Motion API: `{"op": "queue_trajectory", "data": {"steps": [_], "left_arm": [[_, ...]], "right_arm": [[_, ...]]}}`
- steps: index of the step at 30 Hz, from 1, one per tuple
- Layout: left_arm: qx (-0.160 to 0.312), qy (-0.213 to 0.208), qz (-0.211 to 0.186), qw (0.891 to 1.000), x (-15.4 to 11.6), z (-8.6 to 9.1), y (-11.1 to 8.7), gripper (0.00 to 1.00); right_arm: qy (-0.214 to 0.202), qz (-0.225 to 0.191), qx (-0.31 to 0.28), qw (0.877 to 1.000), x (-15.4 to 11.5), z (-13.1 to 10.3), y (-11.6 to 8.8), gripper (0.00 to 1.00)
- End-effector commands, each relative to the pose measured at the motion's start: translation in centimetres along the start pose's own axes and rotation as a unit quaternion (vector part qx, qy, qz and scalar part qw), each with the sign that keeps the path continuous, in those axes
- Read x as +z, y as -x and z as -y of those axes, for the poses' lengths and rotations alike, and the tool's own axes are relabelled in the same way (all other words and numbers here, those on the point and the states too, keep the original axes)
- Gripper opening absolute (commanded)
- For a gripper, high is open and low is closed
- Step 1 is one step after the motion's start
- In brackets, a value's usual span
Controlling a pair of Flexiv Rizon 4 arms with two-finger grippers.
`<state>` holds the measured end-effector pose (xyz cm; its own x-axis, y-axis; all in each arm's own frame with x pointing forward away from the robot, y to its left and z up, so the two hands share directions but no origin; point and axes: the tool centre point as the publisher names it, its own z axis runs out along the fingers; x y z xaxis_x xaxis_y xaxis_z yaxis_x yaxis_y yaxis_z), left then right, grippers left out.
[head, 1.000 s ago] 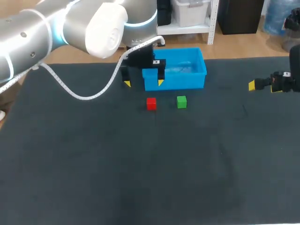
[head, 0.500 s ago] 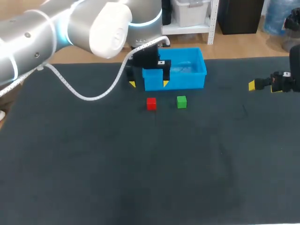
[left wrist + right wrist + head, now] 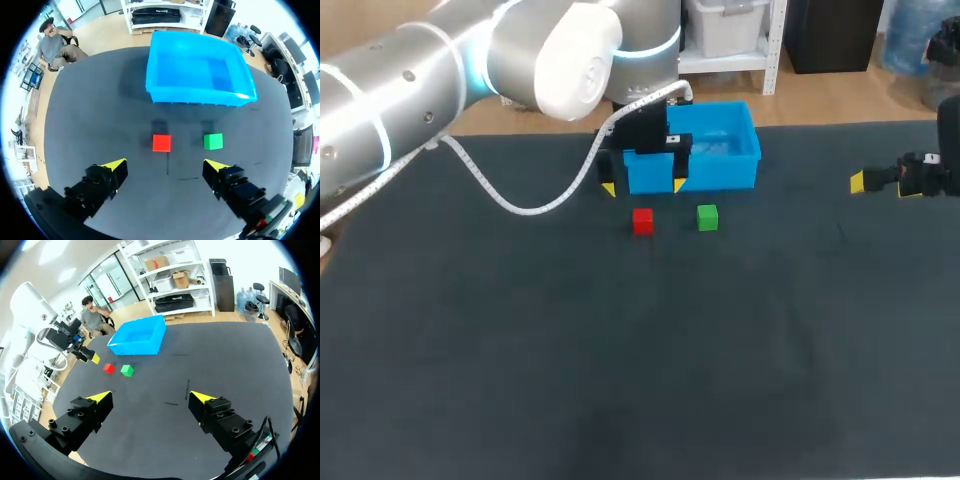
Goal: Use the left arm to pick the red cube and place it into the blue plastic box first, then use the right arm to grasp the green cube and put it into the same blue plastic box after the first action is fully finished.
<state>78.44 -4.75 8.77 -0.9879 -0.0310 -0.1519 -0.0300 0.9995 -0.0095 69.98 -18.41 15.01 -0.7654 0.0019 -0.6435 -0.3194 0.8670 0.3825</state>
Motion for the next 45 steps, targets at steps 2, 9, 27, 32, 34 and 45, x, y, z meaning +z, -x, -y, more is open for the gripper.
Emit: {"op": "queue_trajectory", "data": {"steps": [2,9,27,32,34,45], "left_arm": [[0.001,-0.001,-0.01,1.0,0.9,0.4,0.3,1.0],[0.002,0.001,-0.018,1.0,1.9,0.1,0.0,1.0],[-0.006,0.007,-0.036,0.999,4.4,-1.2,-0.3,1.0],[-0.007,0.009,-0.041,0.999,5.1,-1.1,-0.4,1.0],[-0.007,0.009,-0.042,0.999,5.4,-1.0,-0.4,1.0],[-0.009,0.01,-0.046,0.999,6.4,-0.7,-0.1,1.0]], "right_arm": [[0.001,0.0,0.0,1.0,0.0,0.0,0.0,1.0],[0.001,0.0,0.0,1.0,0.0,0.0,0.0,1.0],[0.001,0.0,0.0,1.0,0.0,0.0,0.0,1.0],[0.001,0.0,0.0,1.0,0.0,0.0,0.0,1.0],[0.001,0.0,0.0,1.0,0.0,0.0,0.0,1.0],[0.001,0.0,0.0,1.0,0.0,0.0,0.0,1.0]]}}
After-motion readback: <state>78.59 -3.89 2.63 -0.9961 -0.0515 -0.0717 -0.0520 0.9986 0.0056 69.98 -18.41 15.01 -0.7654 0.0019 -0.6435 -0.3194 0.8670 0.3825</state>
